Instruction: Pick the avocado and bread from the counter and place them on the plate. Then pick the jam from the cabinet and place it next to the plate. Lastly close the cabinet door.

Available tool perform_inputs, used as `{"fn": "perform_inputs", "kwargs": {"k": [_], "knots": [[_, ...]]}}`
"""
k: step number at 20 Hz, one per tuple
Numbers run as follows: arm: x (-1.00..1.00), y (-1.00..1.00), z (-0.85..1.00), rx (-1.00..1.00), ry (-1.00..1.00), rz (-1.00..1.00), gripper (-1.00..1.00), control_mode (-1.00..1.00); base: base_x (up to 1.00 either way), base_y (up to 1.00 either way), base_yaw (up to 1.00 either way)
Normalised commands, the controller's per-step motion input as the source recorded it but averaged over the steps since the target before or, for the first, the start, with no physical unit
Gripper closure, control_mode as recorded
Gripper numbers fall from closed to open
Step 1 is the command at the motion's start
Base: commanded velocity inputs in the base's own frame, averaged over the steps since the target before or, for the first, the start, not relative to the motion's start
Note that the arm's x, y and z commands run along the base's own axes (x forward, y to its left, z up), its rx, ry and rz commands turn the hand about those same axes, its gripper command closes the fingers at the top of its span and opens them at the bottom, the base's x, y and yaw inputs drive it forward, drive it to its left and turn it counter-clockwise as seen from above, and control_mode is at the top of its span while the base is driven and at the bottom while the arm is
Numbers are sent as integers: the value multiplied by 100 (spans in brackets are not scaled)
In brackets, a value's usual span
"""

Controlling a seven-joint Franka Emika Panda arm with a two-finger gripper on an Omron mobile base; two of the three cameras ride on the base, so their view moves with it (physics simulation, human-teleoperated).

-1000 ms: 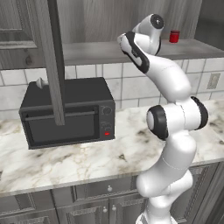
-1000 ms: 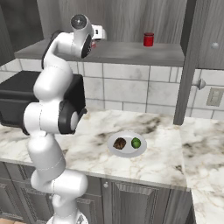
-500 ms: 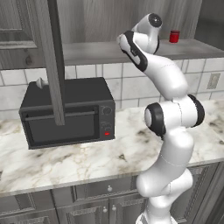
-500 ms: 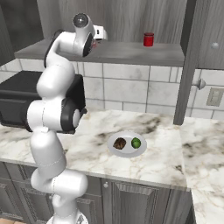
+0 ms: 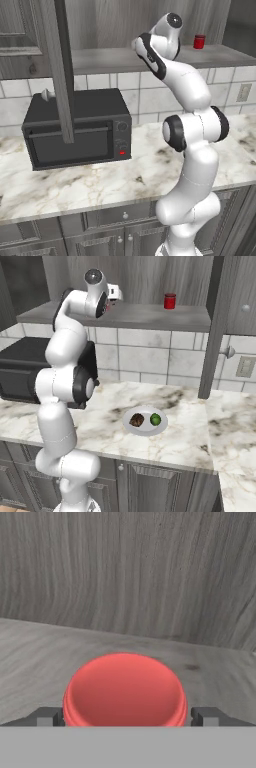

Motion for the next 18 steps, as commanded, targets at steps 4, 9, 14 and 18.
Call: {"fn": "perform_inputs", "kwargs": {"k": [4,9,14,18], "knots": [[11,4,0,0,1,0,-100,-100,0,0,0],[6,4,-4,0,7,0,100,-100,0,0,0],[-4,1,-8,1,4,0,100,-100,0,0,0],[-28,0,-10,3,0,0,100,-100,0,0,0]]}}
